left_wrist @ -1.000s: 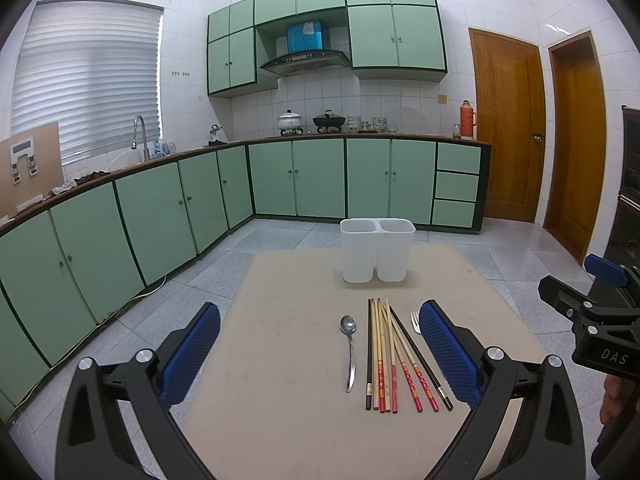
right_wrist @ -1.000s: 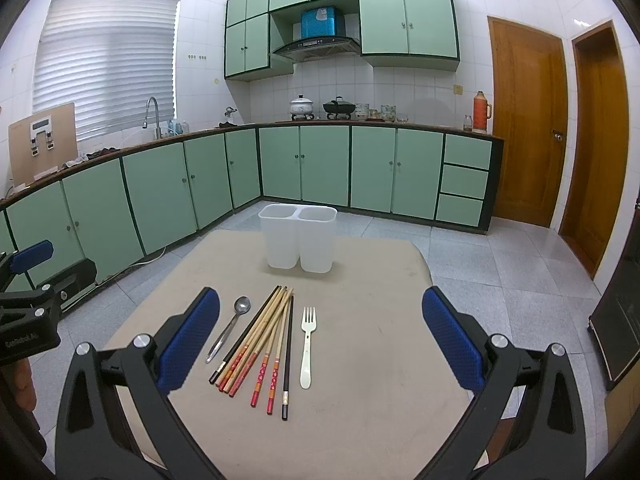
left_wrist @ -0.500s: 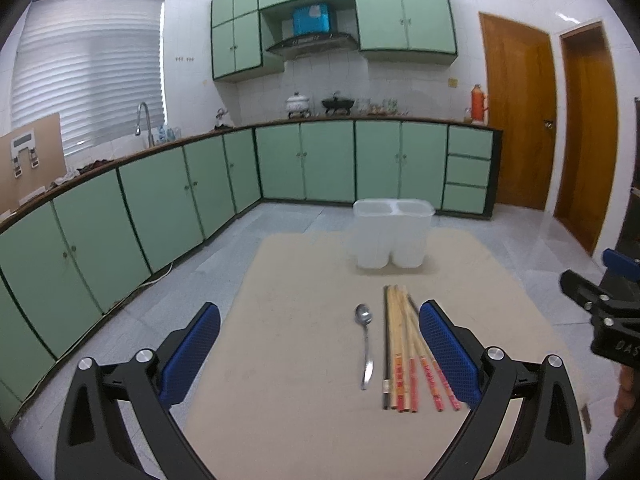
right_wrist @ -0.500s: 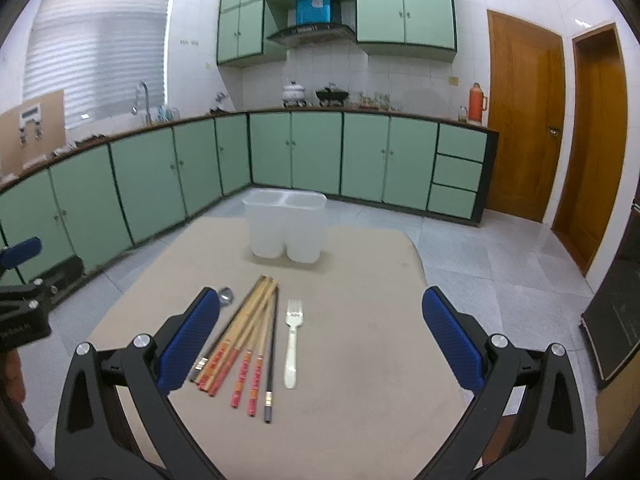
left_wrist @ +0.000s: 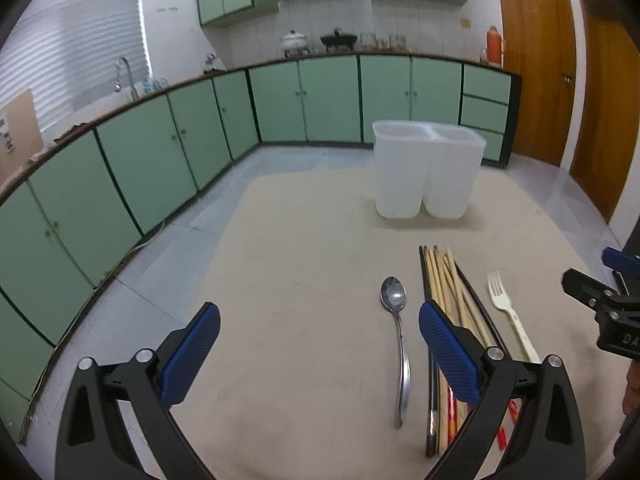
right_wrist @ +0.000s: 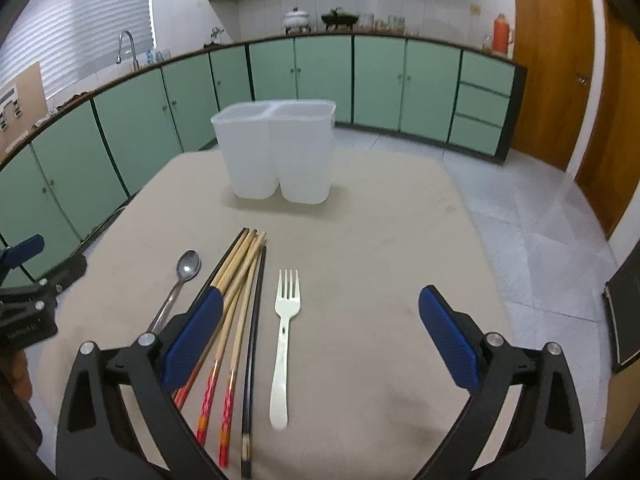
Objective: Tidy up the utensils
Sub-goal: 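Grasp the white fork with the right tool while the left tool grasps the spoon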
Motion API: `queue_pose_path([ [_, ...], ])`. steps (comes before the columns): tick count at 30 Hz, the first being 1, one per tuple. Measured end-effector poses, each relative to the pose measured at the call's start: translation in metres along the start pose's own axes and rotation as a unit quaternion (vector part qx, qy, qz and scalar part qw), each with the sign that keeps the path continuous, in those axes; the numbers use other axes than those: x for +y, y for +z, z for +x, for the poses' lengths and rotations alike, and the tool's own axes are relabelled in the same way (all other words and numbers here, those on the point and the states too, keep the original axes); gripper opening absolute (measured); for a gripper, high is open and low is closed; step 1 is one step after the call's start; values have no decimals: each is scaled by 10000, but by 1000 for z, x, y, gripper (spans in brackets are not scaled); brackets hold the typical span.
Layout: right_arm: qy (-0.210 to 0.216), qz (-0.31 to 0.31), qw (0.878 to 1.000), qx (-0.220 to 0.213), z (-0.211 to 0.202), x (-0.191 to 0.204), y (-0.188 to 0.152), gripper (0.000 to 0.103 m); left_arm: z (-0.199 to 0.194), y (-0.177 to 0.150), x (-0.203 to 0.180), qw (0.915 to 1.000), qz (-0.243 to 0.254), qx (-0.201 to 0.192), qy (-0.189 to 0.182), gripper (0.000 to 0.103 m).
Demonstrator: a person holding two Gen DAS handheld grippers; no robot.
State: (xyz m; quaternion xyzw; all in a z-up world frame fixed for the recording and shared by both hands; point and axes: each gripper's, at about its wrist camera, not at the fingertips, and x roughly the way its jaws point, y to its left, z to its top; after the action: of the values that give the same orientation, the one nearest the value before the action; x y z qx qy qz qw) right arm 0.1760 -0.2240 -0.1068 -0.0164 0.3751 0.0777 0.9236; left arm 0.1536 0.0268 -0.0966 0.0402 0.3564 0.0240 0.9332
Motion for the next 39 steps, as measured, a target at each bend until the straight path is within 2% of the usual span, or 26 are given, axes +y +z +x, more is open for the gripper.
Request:
queue_pose_path([
  [2, 49, -20, 9998, 166, 18, 1, 5, 80, 16, 1, -5, 9999, 35, 117, -18, 97],
  [6, 210, 141, 9980, 584, 53, 1, 8, 74, 43, 4, -7, 9992, 41, 387, -52, 93],
  [10, 229, 242, 9950, 938, 83, 0, 9, 62, 59, 6, -7, 9987, 51, 493, -70, 93],
  [15, 295, 342, 9922, 1163, 99, 0, 6, 58, 70, 6, -11, 9981, 98, 603, -96, 93],
  [18, 225, 252, 9927, 1157, 102, 2, 6, 54, 75, 7, -14, 9977, 97, 664, -135, 93],
  [21, 245, 156, 9928, 1160, 105, 5, 9, 31, 83, 10, -18, 9973, 98, 713, -173, 93],
  [22, 258, 132, 9928, 1158, 105, 5, 9, 19, 85, 11, -19, 9971, 90, 727, -190, 93],
  [30, 385, 219, 9930, 1099, 93, -11, 6, 19, 105, 16, -32, 9959, 111, 850, -281, 93],
  [39, 363, 214, 9929, 1114, 102, -9, 9, 19, 125, 16, -42, 9942, 114, 1032, -289, 92],
])
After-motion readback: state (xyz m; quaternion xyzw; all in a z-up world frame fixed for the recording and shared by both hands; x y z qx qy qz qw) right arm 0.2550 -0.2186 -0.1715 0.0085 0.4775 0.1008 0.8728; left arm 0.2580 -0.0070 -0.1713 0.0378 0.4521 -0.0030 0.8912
